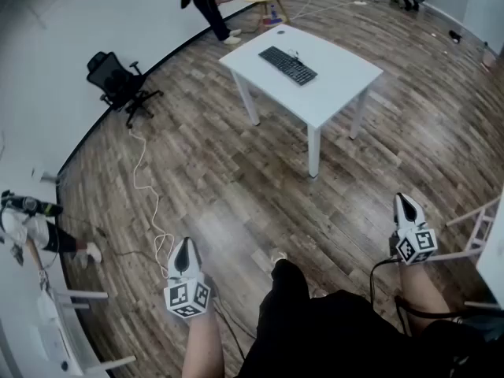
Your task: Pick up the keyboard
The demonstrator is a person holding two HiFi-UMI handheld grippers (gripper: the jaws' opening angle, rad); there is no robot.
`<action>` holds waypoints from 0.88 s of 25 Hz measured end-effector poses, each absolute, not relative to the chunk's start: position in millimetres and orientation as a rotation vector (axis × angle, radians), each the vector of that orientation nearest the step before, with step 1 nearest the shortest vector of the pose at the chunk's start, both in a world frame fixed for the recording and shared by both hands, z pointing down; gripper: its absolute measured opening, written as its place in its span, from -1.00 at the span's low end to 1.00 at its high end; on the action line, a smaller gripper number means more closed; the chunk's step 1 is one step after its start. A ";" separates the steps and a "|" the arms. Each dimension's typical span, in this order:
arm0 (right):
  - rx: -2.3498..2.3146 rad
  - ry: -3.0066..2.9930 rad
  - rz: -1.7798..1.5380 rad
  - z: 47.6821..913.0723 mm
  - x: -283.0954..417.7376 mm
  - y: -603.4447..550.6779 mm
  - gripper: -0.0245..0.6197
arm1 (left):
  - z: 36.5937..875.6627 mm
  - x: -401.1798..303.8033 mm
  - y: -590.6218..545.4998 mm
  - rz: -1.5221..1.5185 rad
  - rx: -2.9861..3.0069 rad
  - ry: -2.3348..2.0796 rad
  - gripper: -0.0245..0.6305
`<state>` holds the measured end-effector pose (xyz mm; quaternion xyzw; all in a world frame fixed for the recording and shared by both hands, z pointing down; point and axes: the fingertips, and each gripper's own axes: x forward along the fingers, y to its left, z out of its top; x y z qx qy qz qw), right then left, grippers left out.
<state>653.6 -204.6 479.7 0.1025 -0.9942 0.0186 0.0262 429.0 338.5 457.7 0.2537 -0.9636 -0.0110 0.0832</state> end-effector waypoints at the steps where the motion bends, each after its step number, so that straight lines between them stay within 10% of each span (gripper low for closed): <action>1: 0.258 -3.070 0.117 496.8 619.5 -192.5 -0.92 | 464.5 426.5 368.6 -0.025 0.692 -2.884 -0.92; 22: 0.076 -2.952 0.244 537.9 547.0 -92.7 -0.92 | 450.3 429.2 433.1 0.009 0.618 -2.858 -0.92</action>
